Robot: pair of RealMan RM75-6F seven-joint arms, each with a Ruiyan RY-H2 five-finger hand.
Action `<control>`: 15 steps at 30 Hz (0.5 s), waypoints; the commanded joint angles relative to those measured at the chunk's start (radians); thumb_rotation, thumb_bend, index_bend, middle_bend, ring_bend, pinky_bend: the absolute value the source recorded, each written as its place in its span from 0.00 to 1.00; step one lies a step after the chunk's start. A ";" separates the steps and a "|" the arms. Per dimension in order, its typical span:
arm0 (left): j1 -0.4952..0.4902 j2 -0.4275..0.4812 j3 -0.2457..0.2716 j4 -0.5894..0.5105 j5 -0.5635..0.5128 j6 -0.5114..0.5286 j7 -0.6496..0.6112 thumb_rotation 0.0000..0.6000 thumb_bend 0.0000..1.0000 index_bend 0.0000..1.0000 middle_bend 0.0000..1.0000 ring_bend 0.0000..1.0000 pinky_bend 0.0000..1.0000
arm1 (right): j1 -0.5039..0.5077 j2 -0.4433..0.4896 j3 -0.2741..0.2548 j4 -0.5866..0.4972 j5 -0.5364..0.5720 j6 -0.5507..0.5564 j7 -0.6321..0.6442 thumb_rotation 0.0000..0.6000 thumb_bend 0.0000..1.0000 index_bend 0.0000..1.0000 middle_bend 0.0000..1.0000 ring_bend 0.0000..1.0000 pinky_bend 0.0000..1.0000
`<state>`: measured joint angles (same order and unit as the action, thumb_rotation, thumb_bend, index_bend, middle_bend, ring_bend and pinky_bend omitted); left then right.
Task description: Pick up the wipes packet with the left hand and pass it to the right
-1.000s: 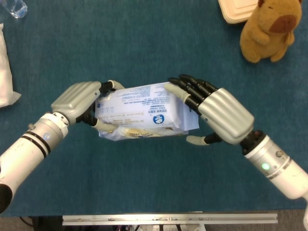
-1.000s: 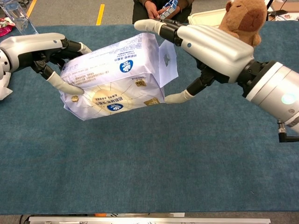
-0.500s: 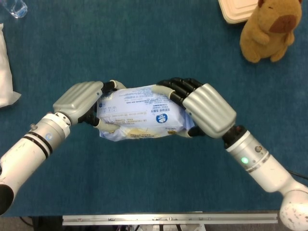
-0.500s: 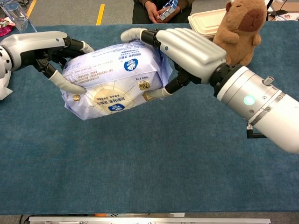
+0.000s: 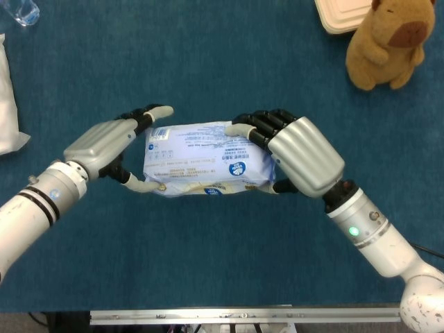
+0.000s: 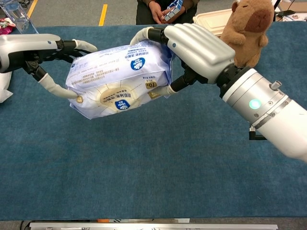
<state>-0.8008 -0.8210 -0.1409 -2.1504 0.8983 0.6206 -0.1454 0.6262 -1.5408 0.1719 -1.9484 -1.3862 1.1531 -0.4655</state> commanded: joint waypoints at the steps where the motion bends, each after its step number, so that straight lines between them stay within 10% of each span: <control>1: 0.017 0.015 -0.009 0.016 0.021 -0.006 -0.029 1.00 0.16 0.00 0.00 0.00 0.05 | -0.004 0.009 -0.003 -0.001 -0.006 0.005 0.011 1.00 0.53 0.51 0.46 0.53 0.73; 15: 0.123 0.058 -0.012 0.115 0.079 0.074 -0.107 1.00 0.16 0.00 0.00 0.00 0.05 | -0.044 0.074 -0.031 -0.006 -0.088 0.059 0.102 1.00 0.53 0.51 0.46 0.53 0.73</control>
<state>-0.6832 -0.7700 -0.1500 -2.0387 0.9724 0.6915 -0.2445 0.5834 -1.4686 0.1430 -1.9547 -1.4712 1.2104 -0.3659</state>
